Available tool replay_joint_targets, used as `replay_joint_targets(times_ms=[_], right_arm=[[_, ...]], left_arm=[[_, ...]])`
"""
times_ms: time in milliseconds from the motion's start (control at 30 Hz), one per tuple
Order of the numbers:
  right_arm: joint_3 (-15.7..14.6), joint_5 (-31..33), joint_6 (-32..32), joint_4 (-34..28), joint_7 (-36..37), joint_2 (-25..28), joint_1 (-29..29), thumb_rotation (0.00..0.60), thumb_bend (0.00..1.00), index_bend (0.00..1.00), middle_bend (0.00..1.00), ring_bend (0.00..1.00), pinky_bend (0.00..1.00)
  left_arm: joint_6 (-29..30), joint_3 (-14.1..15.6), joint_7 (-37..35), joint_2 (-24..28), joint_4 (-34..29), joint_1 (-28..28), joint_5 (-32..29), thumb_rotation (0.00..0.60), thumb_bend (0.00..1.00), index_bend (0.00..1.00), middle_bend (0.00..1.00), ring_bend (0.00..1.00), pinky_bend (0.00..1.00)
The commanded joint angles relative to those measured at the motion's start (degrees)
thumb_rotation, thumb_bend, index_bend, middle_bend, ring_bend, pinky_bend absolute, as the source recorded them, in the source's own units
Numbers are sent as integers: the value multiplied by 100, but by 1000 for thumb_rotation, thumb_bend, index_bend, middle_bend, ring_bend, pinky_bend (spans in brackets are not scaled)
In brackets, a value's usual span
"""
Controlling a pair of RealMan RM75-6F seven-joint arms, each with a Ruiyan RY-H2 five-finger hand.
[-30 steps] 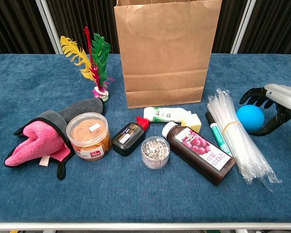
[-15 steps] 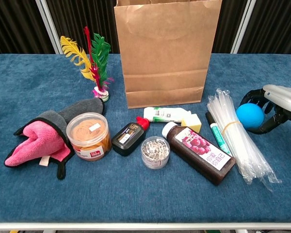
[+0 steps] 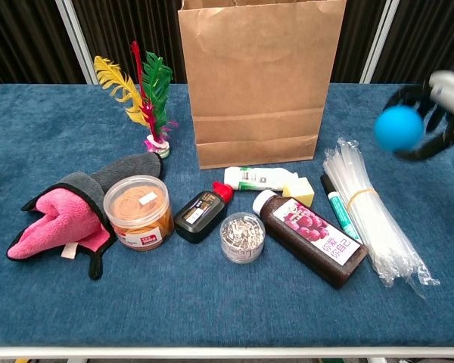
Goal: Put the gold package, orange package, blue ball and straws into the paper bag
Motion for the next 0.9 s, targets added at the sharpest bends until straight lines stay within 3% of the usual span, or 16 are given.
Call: replay_joint_targets(times_ms=[33, 267, 400, 567, 667, 767, 900], right_arm=[[595, -415, 641, -987, -506, 653, 130, 600, 222, 448, 431, 375, 410], [1452, -161, 737, -1469, -1426, 761, 840, 600, 219, 448, 431, 373, 410], [1668, 137, 534, -1030, -1882, 311, 1470, 600, 217, 448, 431, 373, 410], [1829, 545, 229, -131, -1829, -351, 2096, 600, 202, 446, 421, 367, 396], [1874, 753, 55, 369, -1692, -678, 2371, 600, 130, 362, 347, 284, 300], [1821, 803, -117, 599, -1522, -804, 2502, 600, 21, 120, 192, 70, 81], [1749, 694, -118, 592, -1246, -764, 2488, 600, 0, 33, 127, 2, 12]], left_arm=[[9, -2, 4, -5, -16, -9, 13, 600, 239, 241, 231, 151, 238], [48, -14, 44, 35, -82, -24, 32, 600, 239, 241, 231, 151, 238], [46, -46, 75, 72, -113, -32, 2, 600, 239, 241, 232, 151, 238], [3, -56, 84, 84, -105, -34, -37, 600, 238, 242, 232, 151, 238], [-28, -74, 88, 92, -77, -46, -65, 600, 238, 242, 232, 151, 238], [-30, -94, 79, 111, -66, -46, -90, 600, 238, 241, 232, 151, 238], [-34, -90, 76, 126, -71, -33, -101, 600, 238, 242, 232, 151, 238]])
